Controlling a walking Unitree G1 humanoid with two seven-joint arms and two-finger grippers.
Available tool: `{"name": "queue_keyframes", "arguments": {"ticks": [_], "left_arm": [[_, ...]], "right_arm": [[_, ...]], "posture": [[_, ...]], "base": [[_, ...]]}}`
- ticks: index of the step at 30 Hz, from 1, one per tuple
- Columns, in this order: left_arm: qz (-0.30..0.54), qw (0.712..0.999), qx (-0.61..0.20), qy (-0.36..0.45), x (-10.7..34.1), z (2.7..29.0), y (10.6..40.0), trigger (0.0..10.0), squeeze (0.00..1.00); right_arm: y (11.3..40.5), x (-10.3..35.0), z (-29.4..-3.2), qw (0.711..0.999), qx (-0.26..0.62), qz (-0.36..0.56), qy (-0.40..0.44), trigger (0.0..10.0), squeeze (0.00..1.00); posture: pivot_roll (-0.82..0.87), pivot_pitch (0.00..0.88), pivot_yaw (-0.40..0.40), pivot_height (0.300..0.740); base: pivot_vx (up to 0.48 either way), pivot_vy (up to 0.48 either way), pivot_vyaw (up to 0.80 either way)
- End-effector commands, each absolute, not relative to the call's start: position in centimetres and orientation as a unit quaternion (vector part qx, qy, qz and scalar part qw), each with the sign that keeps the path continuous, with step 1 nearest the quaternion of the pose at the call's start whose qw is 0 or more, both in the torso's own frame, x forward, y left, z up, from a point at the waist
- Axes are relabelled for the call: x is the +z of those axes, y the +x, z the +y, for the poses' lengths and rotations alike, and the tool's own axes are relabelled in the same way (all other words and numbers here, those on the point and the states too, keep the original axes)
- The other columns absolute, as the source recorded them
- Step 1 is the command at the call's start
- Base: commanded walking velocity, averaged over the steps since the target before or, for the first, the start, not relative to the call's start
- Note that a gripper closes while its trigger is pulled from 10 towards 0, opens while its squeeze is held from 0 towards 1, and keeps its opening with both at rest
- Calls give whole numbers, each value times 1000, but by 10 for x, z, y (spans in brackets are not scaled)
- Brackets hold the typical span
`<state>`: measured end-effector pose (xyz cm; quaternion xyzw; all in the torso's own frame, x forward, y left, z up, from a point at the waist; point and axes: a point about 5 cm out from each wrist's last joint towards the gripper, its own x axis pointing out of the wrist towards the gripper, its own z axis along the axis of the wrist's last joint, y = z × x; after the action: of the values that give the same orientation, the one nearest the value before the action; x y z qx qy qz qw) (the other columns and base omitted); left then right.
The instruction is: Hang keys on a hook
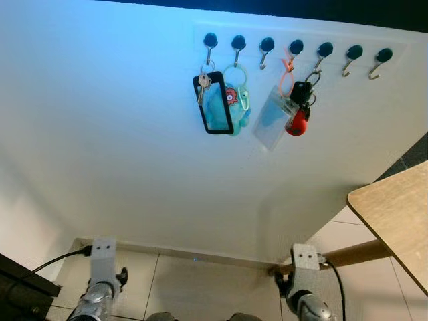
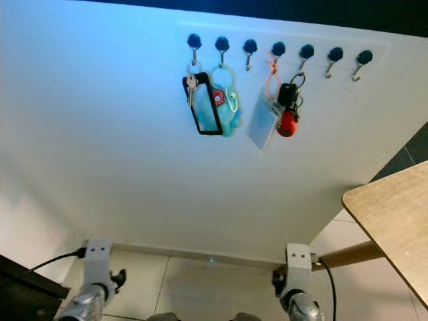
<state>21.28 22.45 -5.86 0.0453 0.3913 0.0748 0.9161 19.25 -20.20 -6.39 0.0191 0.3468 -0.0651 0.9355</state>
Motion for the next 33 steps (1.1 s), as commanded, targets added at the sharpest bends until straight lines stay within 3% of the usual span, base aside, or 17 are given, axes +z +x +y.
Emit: {"name": "queue_keyframes", "arguments": {"ticks": [1,9,17,23,24,33], "left_arm": [[405,910,60,59,-63,219,209,10000,0],[410,909,17,76,-63,209,214,10000,0],[441,891,14,105,-68,213,205,10000,0],[446,889,10,101,-70,213,203,10000,0],[446,890,10,97,-70,213,203,10000,0],[441,890,21,115,-69,219,202,10000,0]], "right_arm": [[187,-67,-206,932,-71,355,7,10000,0],[193,-65,-216,934,-117,338,18,10000,0],[192,-69,-205,933,-77,350,20,10000,0],[191,-72,-197,930,-58,361,32,10000,0],[191,-73,-192,929,-46,365,34,10000,0],[185,-78,-183,923,-27,382,33,10000,0]], "posture": [[29,45,-23,740],[18,42,-9,740],[74,36,-33,740],[76,34,-36,740],[112,56,-66,740],[91,62,-51,740]], "base": [[0,0,0],[0,0,0],[0,0,0],[0,0,0],[0,0,0],[0,0,0]]}}
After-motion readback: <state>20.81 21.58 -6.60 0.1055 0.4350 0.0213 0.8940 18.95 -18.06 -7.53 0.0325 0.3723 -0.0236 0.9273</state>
